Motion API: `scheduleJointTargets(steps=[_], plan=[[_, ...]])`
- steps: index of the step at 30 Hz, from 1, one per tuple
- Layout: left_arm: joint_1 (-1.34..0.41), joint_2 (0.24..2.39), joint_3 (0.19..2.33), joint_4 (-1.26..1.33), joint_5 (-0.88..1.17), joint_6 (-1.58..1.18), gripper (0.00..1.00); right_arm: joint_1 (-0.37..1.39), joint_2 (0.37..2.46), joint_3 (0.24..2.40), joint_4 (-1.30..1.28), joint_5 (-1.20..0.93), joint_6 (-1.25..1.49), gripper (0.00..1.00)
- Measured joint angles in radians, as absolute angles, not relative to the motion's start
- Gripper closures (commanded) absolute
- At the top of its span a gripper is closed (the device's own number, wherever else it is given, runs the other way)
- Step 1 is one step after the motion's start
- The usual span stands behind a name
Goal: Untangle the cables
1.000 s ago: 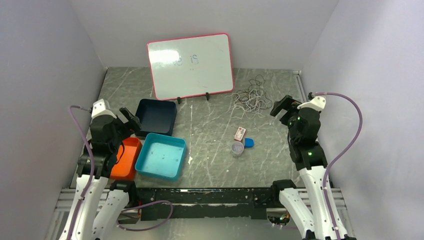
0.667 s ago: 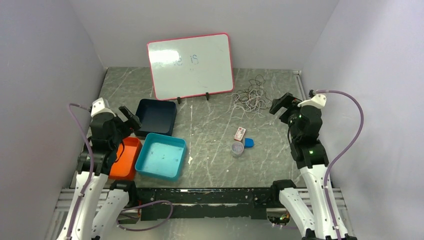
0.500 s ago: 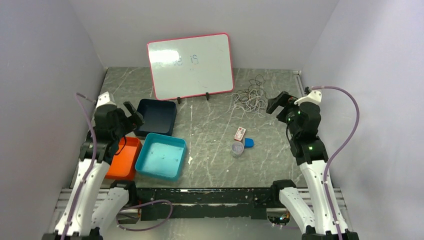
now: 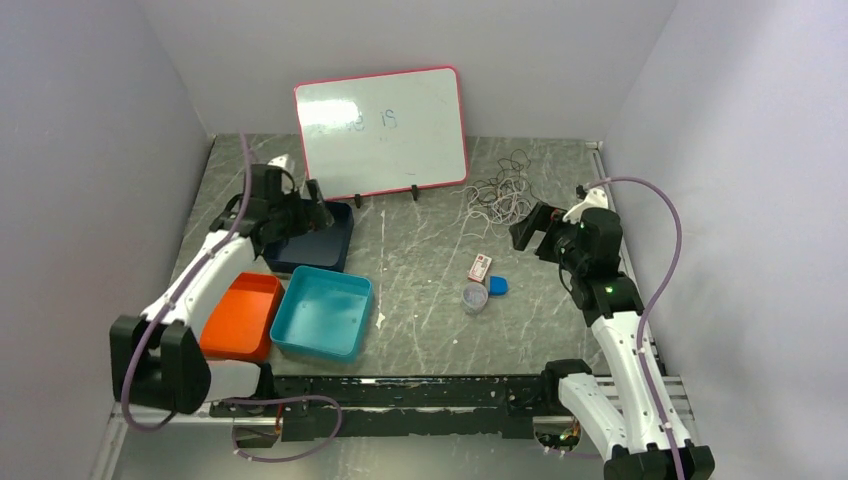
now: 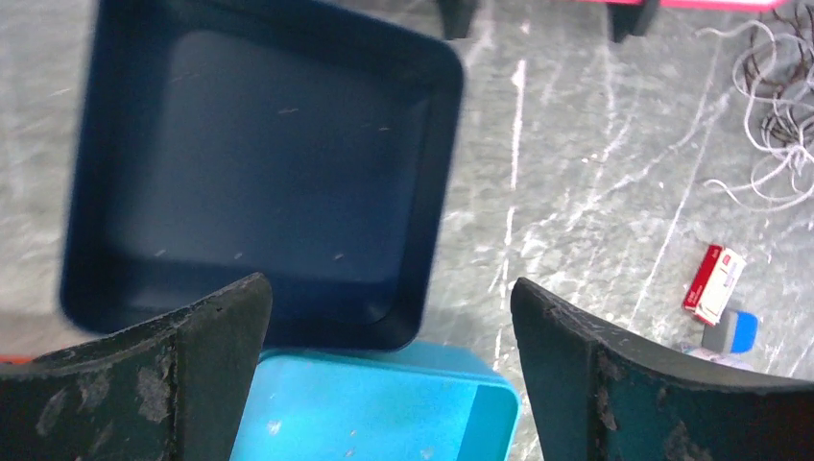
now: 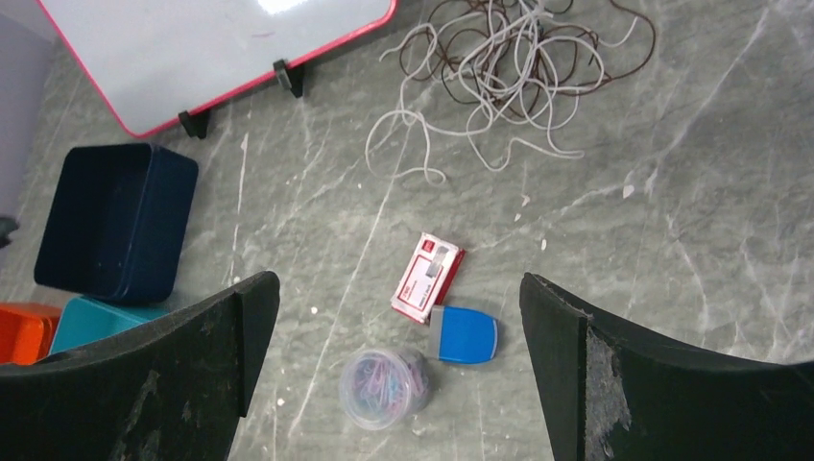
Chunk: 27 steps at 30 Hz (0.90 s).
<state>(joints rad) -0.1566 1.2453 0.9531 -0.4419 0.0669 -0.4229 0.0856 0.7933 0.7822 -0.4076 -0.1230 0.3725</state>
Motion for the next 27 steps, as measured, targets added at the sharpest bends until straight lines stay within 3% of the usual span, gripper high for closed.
scheduleJointTargets(steps=[8,27], plan=[[-0.267,1.499,1.043,-0.345,0.076,-0.402,0.01,0.086,0.775,0.776,-0.435,-0.150,0.368,0.00],[-0.475,1.841,1.262,-0.333,0.097,-0.323,0.01,0.086,0.768,0.798,-0.500,-0.141,0.361,0.00]])
